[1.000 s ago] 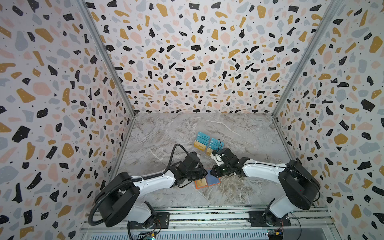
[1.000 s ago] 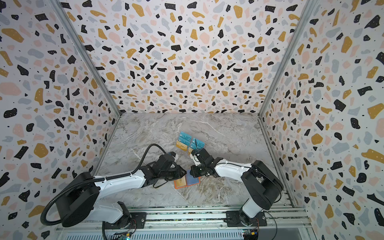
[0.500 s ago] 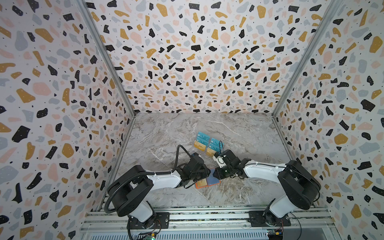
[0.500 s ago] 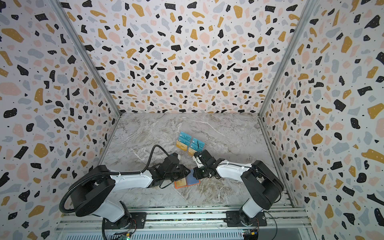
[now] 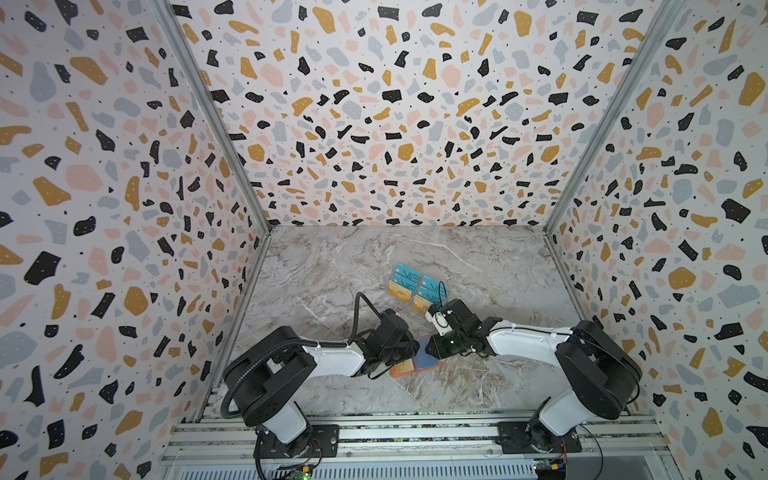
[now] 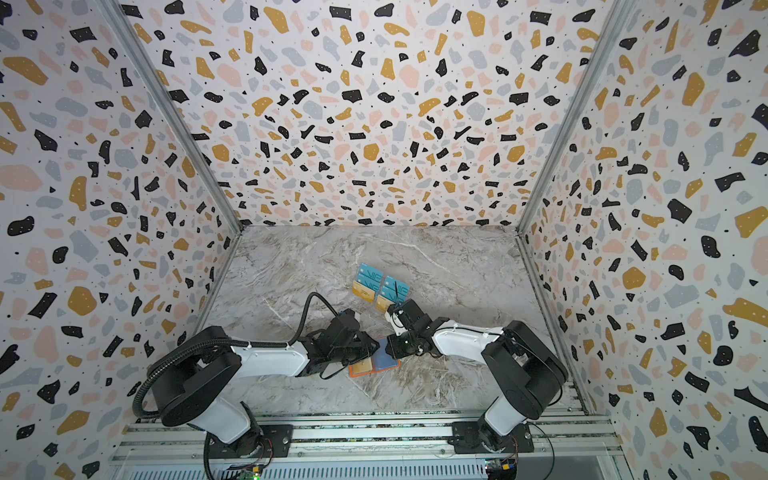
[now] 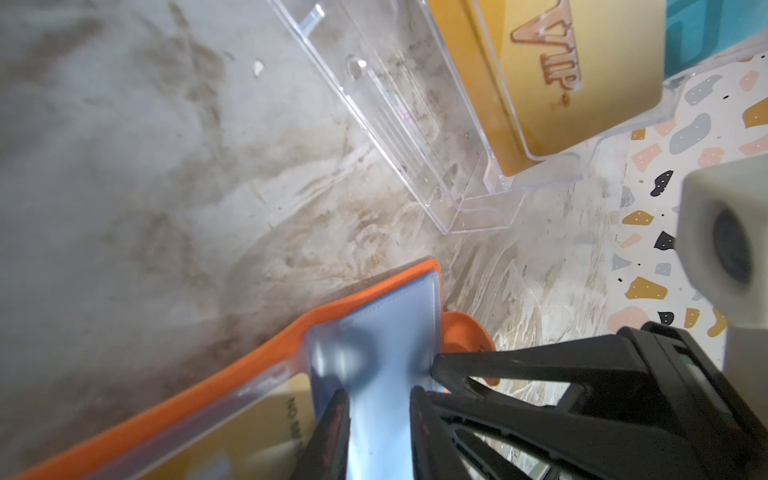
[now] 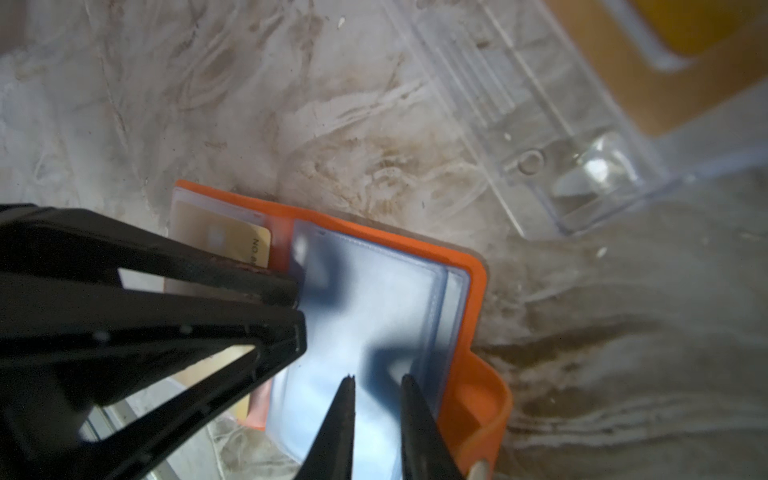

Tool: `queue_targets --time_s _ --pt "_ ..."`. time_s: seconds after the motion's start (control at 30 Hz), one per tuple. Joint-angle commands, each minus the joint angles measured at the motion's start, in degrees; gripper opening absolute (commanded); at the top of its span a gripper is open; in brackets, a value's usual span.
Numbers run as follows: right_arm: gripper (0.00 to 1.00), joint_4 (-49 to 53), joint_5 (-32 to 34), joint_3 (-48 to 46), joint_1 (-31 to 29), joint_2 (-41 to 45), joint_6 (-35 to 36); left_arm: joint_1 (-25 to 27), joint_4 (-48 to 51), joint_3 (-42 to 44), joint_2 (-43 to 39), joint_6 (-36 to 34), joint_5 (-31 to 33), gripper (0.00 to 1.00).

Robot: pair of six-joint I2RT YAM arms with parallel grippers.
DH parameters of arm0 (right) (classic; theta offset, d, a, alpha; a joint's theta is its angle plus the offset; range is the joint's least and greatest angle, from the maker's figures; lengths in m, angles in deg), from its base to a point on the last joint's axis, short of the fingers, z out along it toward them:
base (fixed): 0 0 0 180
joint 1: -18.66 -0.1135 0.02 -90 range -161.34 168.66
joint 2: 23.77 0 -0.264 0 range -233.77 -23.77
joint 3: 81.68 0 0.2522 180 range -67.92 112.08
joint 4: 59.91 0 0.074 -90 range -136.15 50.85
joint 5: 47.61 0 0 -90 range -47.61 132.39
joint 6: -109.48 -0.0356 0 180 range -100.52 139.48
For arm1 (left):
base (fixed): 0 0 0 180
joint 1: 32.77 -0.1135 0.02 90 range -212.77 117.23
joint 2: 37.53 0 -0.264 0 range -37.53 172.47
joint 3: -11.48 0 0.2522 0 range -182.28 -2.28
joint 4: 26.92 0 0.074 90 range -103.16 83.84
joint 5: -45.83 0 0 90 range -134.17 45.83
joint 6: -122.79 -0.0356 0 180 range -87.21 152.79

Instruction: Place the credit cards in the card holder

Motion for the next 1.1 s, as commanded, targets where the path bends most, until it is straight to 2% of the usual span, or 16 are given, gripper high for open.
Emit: queue_targets --time_s 0.0,0.2,0.43,0.7,0.93,1.07 --pt "0.24 1.5 0.7 -1.4 0.2 0.7 -0.4 0.3 -1.9 1.2 1.4 0.4 -0.9 0.3" --pt "0.24 1.2 0.2 -1.3 0.2 0.6 -0.7 0.3 -4.5 2.1 1.9 1.9 -2.1 0.3" --pt "0.24 0.9 0.0 -1.7 0.2 0.6 -1.0 0.6 -15.3 6.5 2.3 7.9 -5.0 0.3" --pt "0.24 0.6 0.2 -2.5 0.2 0.8 -1.4 1.4 -11.7 7.4 -1.0 8.6 -3.3 0.31" --pt "0.24 0.2 0.2 -2.8 0.2 0.9 -1.4 1.6 -7.2 8.4 -3.0 9.2 -0.2 0.38" --pt "0.24 0.1 0.1 -2.9 0.2 0.8 -1.4 1.6 -7.1 7.4 -1.8 8.0 -0.9 0.43"
